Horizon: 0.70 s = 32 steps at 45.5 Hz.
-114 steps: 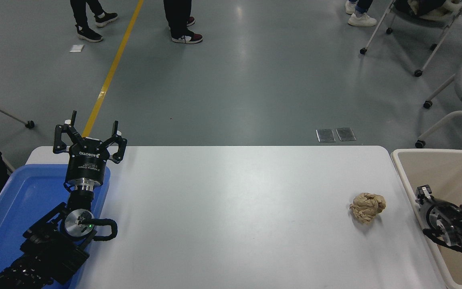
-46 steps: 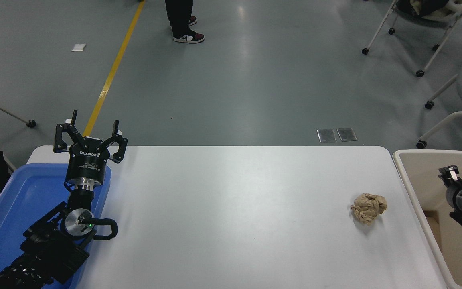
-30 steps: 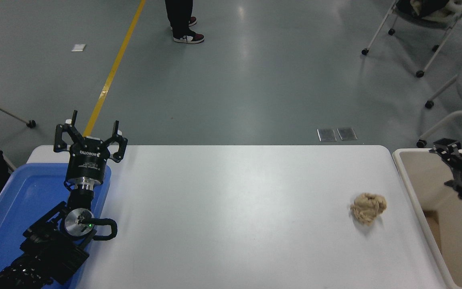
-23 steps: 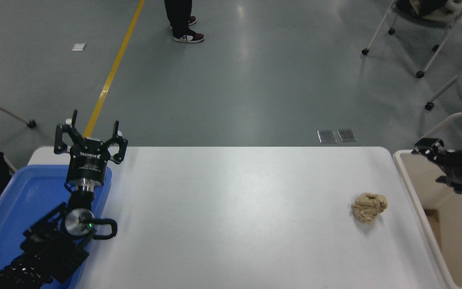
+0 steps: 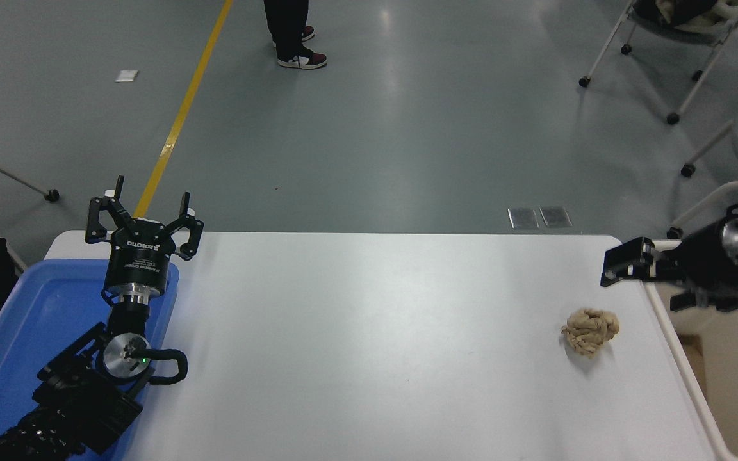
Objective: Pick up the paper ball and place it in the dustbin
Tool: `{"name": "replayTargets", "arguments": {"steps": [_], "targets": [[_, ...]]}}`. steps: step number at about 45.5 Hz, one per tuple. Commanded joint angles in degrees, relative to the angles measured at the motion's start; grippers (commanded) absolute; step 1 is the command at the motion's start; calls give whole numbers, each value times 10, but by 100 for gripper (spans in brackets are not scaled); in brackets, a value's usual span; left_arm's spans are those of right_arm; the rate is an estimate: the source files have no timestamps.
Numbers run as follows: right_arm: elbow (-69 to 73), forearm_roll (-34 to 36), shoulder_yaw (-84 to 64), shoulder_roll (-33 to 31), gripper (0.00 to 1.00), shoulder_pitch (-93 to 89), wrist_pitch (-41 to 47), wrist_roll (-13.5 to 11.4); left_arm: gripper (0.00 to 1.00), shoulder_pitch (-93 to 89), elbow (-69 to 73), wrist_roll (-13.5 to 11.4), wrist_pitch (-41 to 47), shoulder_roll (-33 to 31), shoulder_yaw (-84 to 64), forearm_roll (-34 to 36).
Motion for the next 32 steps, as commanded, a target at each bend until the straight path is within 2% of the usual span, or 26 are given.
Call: {"name": "replayTargets", "arguments": {"steps": [1,7,18,27,32], "targets": [[29,27,-6,49,100,130,122,0,99,0,0,0,0,0,0,0],[29,62,6,50,100,151,122,0,99,0,0,0,0,0,0,-1],[29,64,5,49,100,142,122,-2,99,0,0,0,0,0,0,-1],[-17,66,5,47,100,42,122,-3,99,0,0,0,0,0,0,-1],[-66,67,4,43,100,-47,33,-3,99,0,0,0,0,0,0,-1]]}}
